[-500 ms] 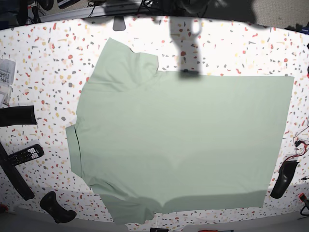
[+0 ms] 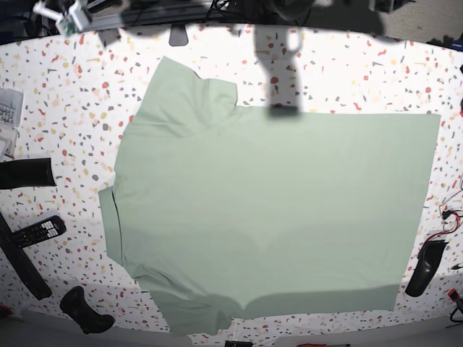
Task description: Fold the T-shirt properly
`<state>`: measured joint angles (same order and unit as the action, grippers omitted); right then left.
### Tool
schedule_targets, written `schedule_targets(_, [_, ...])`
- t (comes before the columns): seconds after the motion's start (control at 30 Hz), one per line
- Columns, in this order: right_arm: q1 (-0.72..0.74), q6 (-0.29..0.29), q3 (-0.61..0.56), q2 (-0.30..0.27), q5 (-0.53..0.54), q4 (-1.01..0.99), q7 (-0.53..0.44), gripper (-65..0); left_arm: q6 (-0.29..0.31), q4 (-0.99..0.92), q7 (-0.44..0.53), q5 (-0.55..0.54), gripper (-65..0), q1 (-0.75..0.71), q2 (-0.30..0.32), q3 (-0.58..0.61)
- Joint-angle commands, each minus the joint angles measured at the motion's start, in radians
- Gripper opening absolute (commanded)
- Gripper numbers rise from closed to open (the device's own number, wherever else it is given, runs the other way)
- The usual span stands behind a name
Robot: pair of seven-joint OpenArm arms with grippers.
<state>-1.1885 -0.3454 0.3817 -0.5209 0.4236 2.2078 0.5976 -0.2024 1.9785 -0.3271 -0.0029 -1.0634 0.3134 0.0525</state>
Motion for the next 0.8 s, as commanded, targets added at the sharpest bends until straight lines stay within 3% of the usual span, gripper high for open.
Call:
schedule_targets(0.0, [0.008,-0.010,0.005,-0.008,0.011,0.023,-0.008,-26.9,0.000,0.039,0.011,0.003,-20.4,-0.014,0.003,-0.001])
schedule_targets(0.13, [0.090,-0.082,0.004,-0.008,0.034,0.029,-0.005,-26.9,0.001,0.143,0.000,0.059,-20.4,-0.012,0.003,-0.001])
schedule_targets(0.27, [0.138,-0.237,0.004,-0.021,0.045,0.037,-0.006,-26.9,0.033,0.216,-0.018,0.264,-20.4,-0.011,0.003,-0.001])
schedule_targets(0.37, [0.159,-0.288,0.004,-0.054,0.056,0.051,-0.010,-26.9,0.085,0.229,-0.016,0.382,-20.4,0.003,0.013,-0.001])
schedule_targets(0.43, [0.181,-0.291,0.004,-0.077,0.056,0.058,-0.010,-26.9,0.121,0.229,-0.015,0.396,-20.4,0.029,0.029,-0.001])
schedule_targets(0.53, [0.220,-0.291,0.004,-0.107,0.056,0.059,-0.011,-26.9,0.124,0.229,0.011,0.397,-20.4,0.068,0.036,-0.001])
schedule_targets(0.6, [0.245,-0.291,0.004,-0.110,0.056,0.059,-0.014,-26.9,0.099,0.229,0.005,0.370,-20.4,0.080,0.029,0.002])
schedule_targets(0.7, [0.280,-0.291,0.004,-0.108,0.056,0.059,-0.018,-26.9,0.003,0.229,0.016,0.383,-20.4,0.080,-0.053,0.002])
schedule_targets(0.77, [0.312,-0.291,0.004,-0.108,0.056,0.059,-0.017,-26.9,-0.011,0.229,0.054,0.408,-20.4,0.083,-0.072,0.002])
